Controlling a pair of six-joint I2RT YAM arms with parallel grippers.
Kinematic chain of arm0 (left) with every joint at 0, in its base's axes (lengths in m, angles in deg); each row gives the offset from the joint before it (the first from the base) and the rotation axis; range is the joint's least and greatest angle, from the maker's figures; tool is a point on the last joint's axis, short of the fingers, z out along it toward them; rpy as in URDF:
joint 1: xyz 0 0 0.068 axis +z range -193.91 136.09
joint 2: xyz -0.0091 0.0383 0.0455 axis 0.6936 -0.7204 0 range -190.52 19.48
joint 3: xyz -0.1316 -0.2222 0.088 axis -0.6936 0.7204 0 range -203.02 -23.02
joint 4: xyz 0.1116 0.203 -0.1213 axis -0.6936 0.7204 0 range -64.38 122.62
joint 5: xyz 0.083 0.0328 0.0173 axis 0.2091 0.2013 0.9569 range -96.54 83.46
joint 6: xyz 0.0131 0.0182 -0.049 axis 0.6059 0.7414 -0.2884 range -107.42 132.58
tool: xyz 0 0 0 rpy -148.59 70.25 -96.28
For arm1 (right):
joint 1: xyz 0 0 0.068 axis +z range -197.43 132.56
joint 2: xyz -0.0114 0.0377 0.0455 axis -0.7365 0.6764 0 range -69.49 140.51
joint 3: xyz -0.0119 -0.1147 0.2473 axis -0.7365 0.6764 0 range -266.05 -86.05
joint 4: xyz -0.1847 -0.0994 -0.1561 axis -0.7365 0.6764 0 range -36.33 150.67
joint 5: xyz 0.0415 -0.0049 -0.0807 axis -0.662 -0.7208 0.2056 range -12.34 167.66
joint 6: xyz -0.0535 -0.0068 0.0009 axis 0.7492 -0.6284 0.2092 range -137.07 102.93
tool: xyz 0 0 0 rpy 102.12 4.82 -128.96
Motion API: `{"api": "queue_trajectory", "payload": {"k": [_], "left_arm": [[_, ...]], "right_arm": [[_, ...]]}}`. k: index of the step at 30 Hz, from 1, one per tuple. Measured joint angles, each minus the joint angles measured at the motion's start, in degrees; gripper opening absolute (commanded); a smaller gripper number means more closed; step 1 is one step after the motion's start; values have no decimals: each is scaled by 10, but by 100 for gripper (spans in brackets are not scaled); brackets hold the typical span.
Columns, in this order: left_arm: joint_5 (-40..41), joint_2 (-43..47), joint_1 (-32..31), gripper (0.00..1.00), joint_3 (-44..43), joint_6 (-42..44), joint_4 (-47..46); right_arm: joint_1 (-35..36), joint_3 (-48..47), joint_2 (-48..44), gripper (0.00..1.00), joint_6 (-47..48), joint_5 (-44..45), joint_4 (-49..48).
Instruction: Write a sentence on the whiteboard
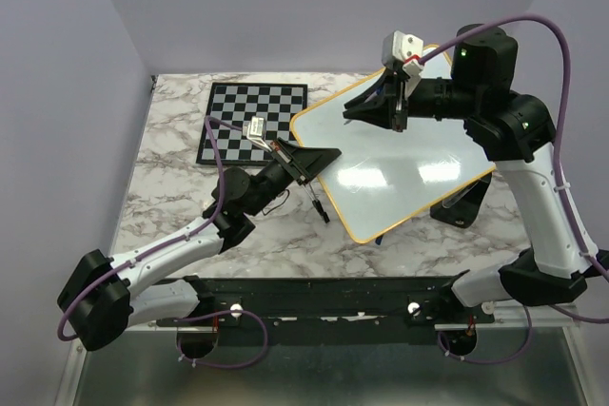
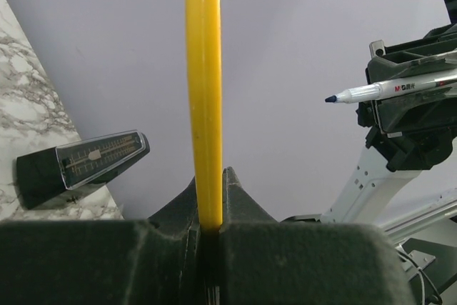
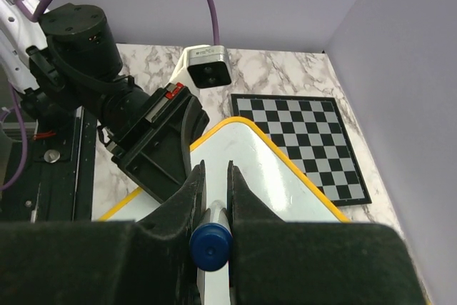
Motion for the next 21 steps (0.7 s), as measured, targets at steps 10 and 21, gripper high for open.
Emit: {"api": "queue_trajectory", "payload": {"k": [10,21], "left_arm": [[-16,-30,8,0,0,0,-27],[-25,-34,11,0,0,-1,-27]], "right_arm": [[14,-1,30,1,3,7,2],[16,38,26,1,31,82,0]]}}
